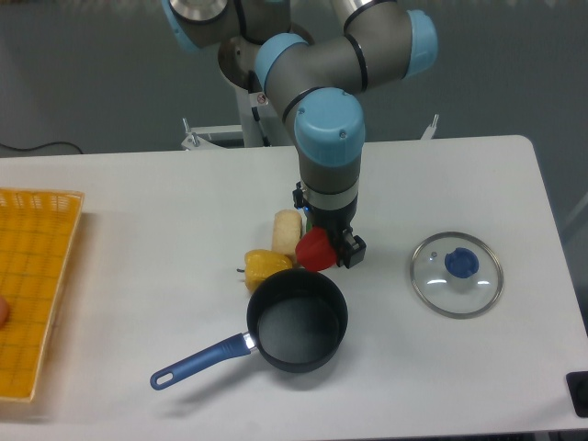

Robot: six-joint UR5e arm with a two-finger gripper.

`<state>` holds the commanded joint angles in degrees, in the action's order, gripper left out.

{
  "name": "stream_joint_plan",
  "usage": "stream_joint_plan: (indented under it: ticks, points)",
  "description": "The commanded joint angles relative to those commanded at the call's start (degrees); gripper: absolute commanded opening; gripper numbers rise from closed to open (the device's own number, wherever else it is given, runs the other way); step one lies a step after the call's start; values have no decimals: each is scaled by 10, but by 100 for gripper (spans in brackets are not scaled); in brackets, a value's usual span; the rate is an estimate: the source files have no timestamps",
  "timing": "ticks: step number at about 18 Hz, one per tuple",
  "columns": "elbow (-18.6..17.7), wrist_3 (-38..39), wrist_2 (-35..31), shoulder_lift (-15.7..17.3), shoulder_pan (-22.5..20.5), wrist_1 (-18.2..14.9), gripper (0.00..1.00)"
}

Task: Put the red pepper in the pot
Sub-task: 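Hold the red pepper in the gripper beside the black saucepan, then carry the red pepper over the black saucepan and lower it inside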

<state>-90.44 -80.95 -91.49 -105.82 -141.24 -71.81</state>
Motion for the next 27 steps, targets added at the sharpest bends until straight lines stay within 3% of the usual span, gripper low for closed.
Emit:
stream_joint_plan:
  ticks: [14,27]
  points:
    - [-3,82,9,-3,7,11,56]
    - [0,267,12,-60,47,112,56]
